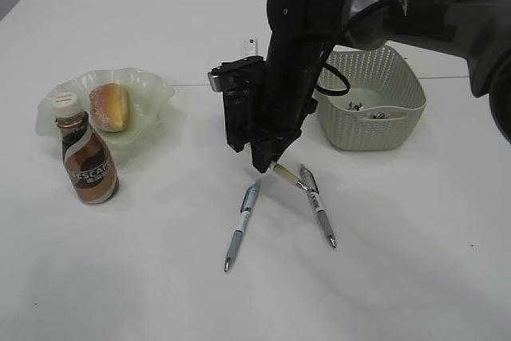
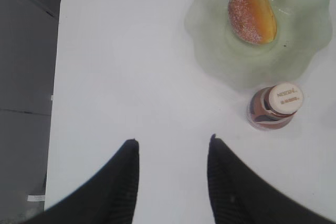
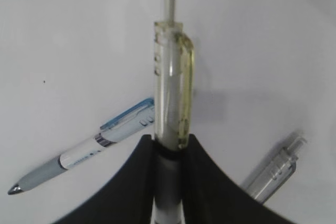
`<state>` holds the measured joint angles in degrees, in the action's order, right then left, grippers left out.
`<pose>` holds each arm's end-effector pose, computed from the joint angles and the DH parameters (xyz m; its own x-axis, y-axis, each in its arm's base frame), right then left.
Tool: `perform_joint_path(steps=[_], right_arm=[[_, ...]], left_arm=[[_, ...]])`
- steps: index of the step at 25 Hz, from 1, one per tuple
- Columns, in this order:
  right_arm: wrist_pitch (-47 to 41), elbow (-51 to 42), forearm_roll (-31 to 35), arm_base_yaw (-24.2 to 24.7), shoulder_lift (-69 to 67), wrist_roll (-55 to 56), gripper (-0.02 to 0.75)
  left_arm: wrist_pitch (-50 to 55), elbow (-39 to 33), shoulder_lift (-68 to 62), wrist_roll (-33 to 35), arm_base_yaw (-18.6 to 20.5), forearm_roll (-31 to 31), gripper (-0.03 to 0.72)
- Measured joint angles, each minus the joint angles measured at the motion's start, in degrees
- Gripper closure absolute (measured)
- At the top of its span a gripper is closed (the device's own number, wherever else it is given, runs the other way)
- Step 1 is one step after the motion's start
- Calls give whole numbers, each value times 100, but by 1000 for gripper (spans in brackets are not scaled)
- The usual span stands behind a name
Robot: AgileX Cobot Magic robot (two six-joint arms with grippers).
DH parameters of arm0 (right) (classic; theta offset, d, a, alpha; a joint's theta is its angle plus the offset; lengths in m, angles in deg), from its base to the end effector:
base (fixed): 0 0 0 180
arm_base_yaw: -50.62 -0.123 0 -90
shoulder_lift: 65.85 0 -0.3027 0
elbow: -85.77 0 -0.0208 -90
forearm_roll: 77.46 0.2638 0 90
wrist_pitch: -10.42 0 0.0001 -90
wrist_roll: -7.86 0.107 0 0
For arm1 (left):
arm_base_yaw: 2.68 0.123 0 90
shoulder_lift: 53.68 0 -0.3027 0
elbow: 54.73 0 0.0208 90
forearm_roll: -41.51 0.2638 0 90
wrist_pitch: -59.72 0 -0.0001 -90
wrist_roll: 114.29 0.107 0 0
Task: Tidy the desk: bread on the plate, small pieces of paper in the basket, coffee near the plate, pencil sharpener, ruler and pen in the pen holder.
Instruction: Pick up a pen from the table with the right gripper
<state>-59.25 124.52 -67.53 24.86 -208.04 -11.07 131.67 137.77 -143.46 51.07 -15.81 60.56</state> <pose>0.4551 0.2388 0.1627 -0.7422 -0.6500 -0.1631 -0.6690 0.7333 0.1214 0.3046 -0.0369 0.4175 -0.8275 0.0482 -0.5594 -0.0666 0.9809 0.1829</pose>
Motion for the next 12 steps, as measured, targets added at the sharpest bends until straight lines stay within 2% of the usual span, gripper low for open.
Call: perform_joint_path(steps=[8,10,12], right_arm=[[-12,-58,312,0,402,278,627],[52,-312,337,0,650,286,627],[506,-824,349,0,973,286,627]], left_arm=[[0,0,0,0,0,-189,375],[0,0,0,0,0,-228,375],[0,0,0,0,0,-237,376]])
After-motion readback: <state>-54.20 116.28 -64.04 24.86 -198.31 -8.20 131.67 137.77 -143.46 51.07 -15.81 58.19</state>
